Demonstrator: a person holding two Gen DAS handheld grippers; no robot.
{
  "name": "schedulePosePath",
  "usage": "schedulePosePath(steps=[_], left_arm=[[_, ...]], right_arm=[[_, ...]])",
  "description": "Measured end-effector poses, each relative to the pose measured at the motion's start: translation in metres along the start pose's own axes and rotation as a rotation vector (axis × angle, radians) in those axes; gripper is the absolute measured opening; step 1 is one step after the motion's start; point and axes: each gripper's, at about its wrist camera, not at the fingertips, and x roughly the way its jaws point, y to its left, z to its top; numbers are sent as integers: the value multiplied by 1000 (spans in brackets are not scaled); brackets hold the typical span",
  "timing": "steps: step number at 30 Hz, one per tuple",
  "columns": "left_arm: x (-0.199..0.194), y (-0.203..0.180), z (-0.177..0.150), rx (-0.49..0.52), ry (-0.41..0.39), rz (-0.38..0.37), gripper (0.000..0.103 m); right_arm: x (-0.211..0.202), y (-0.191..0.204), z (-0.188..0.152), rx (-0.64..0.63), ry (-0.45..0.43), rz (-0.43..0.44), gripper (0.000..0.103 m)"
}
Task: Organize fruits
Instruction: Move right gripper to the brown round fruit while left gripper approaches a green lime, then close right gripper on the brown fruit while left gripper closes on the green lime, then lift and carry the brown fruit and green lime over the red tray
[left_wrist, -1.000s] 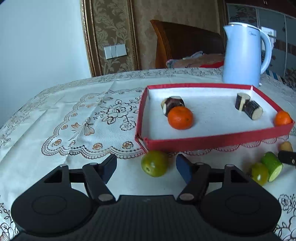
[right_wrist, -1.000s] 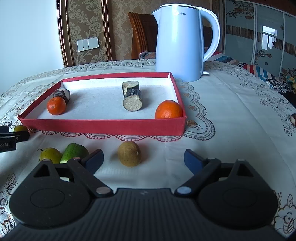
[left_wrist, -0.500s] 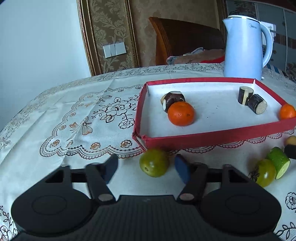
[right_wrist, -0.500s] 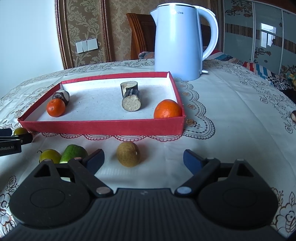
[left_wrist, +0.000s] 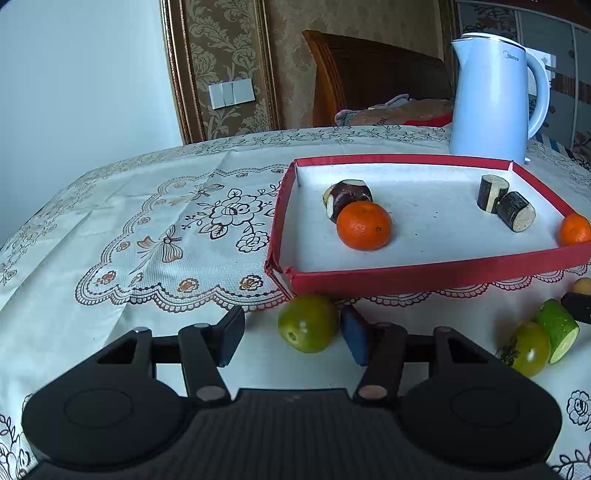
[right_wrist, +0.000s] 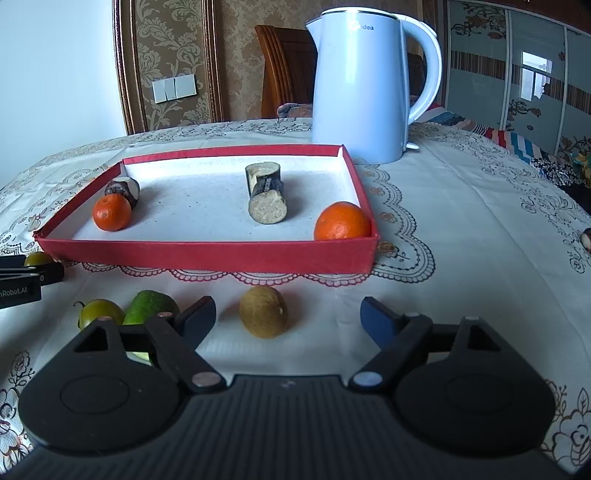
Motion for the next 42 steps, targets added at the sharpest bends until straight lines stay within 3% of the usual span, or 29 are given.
schedulePosePath(steps=[7,13,21,25,31,32,42], left_arm=[[-1,0,0,-16,8,5,56],[-1,-1,0,-26,11,14,56],[-2,-6,0,-12,5,12,48],[-3,-9,0,9,-1,2,38],[-4,-10,0,19,-7,-2,32],[-4,-10,0,19,-8,-2,32],[-19,-9,0,30,-20,-33,32]], right_arm=[[2,1,0,-3,9,3,69],[3,1,0,-5,11,3,66],[2,3,0,-12,9,0,60],[2,3,-1,-15,8,-2,58],[1,6,-1,-35,-2,7,27],[1,6,-1,-34,-4,8,25],[-9,4,0,-31,-46,23,26]])
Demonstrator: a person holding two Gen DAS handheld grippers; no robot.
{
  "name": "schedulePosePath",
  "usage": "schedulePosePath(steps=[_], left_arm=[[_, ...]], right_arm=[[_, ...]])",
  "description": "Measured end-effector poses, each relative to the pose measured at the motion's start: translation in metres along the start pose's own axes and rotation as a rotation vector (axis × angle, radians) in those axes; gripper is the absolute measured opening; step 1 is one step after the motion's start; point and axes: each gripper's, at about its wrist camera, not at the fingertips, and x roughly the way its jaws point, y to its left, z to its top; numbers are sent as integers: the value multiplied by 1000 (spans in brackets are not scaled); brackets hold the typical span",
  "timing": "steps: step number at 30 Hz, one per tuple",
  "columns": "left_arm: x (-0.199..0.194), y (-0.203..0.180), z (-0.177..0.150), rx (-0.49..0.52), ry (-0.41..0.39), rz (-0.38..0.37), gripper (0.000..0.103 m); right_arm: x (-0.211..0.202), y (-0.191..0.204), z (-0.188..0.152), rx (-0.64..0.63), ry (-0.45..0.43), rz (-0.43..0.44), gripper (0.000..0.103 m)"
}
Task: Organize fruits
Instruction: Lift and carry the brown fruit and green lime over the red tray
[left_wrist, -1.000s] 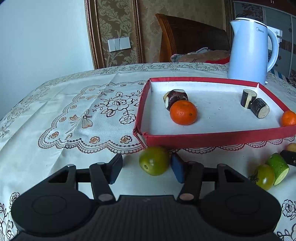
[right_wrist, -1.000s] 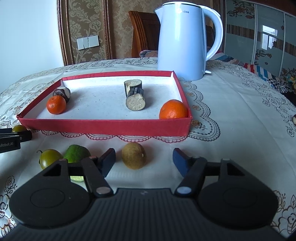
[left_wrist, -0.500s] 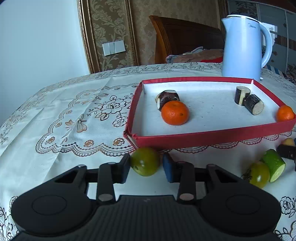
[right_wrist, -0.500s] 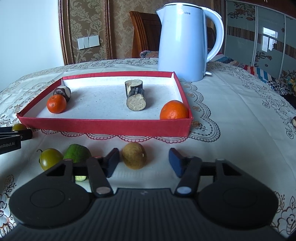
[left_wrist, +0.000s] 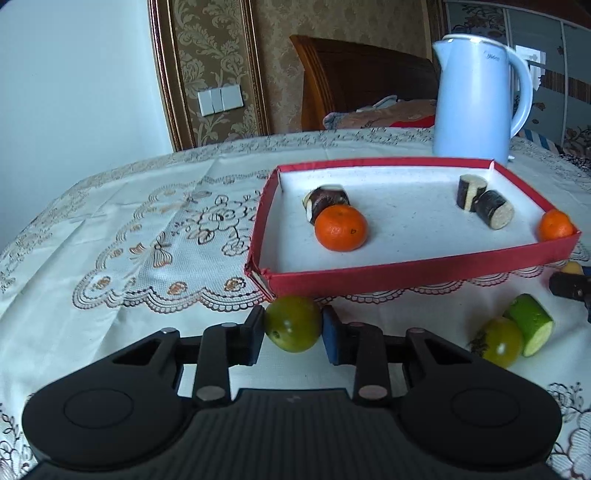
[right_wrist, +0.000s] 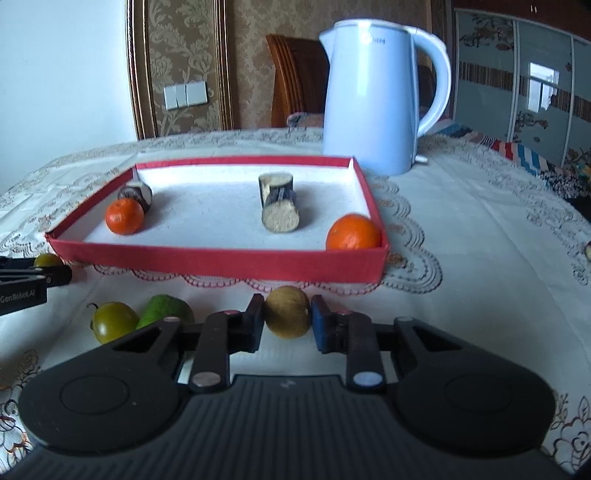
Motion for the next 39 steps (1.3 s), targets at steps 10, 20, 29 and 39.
schedulePosePath(steps=[10,20,29,39], left_arm=[[-26,-20,42,13,-108,-83,32],[46,-52,66,31,4,-91,32],[61,-74,69,73,-33,-56,33],[60,-75,67,73,-45,-62,51]], right_arm=[[-19,8,43,-55,-137,8,26],[50,12,58,-41,9,22,26],[86,19,56,-71,51,-24,26],[82,14,58,-39,38,1,34]])
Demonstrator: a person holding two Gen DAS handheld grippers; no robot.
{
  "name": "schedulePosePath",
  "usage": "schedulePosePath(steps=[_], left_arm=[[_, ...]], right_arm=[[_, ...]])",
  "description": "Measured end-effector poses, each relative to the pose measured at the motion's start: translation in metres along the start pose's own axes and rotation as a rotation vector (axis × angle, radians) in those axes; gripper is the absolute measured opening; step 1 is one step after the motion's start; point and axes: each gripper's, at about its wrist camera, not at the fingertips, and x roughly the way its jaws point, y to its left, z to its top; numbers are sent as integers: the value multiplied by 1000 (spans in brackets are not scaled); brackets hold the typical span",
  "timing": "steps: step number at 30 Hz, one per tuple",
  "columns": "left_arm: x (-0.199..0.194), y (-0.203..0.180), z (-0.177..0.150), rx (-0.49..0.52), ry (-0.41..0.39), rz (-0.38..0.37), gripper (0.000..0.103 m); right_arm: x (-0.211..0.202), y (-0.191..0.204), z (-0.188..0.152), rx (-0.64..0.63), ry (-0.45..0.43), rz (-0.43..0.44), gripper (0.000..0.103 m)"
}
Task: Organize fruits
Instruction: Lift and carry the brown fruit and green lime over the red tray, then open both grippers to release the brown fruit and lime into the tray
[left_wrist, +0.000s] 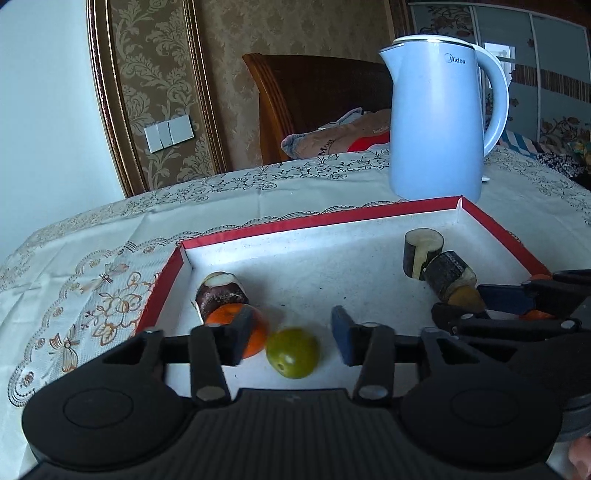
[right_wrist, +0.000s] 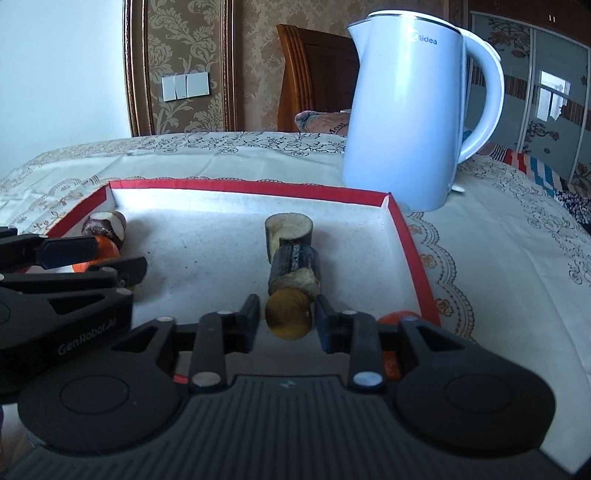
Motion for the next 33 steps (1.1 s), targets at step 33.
schedulePosePath(steps=[33], left_arm=[[-22,32,-21,-133,6,-6,70]], right_arm=[[-27,-7,-14,55,-78,13,61]])
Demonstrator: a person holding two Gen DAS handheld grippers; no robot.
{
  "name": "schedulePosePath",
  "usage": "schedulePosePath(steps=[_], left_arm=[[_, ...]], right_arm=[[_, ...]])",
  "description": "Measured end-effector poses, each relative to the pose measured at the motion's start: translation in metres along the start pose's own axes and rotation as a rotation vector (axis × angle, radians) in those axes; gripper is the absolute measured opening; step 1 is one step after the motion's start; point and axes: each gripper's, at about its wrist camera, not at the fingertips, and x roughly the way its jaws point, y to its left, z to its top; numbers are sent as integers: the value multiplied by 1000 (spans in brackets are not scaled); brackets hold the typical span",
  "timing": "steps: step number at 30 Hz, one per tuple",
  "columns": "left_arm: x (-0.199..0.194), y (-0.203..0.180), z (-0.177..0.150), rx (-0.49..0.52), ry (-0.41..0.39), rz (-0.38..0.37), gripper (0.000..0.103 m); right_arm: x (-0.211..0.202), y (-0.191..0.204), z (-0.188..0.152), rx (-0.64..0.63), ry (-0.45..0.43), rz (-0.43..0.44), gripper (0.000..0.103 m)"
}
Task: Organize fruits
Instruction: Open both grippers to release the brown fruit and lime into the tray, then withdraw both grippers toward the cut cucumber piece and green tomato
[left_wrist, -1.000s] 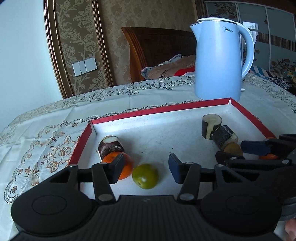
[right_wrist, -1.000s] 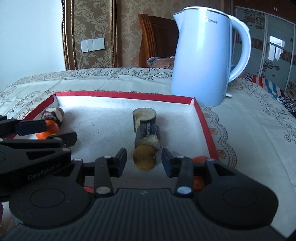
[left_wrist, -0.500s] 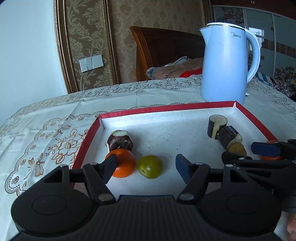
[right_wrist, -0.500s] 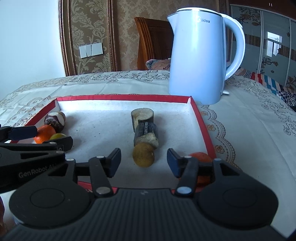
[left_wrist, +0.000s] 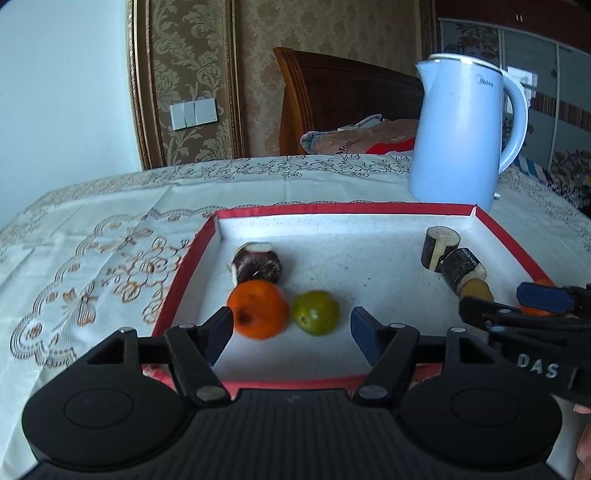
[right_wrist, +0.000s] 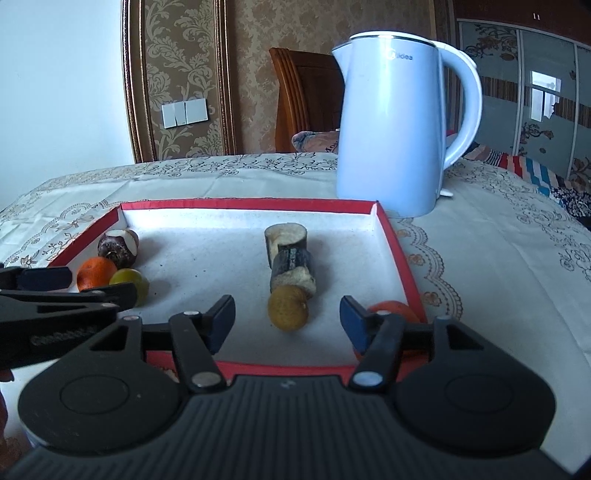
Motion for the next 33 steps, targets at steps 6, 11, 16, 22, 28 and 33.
schedulePosePath(steps=[6,11,16,22,28,33], left_arm=[[-15,13,-8,-53,-8,-28,70],[-24,9,-16,-23,-24,-13,70],[-32,13,-19,-33,-40,-18,71],[-41,21,-26,-49,-43,-21,72],[-41,31,-30,-84,-25,-31,72],[-41,31,-31,-79,-30,-27,72]], right_arm=[[-29,-7,-11,15,-21,32,62],[-52,-4,-20,-3,-48,44,66],[-66,0,-31,-8,-23,76,66],[-74,7,-45,-3,14,120,67],[-89,12,-49,5,6,169,73],[-80,25,-53,-75,37,121,74]])
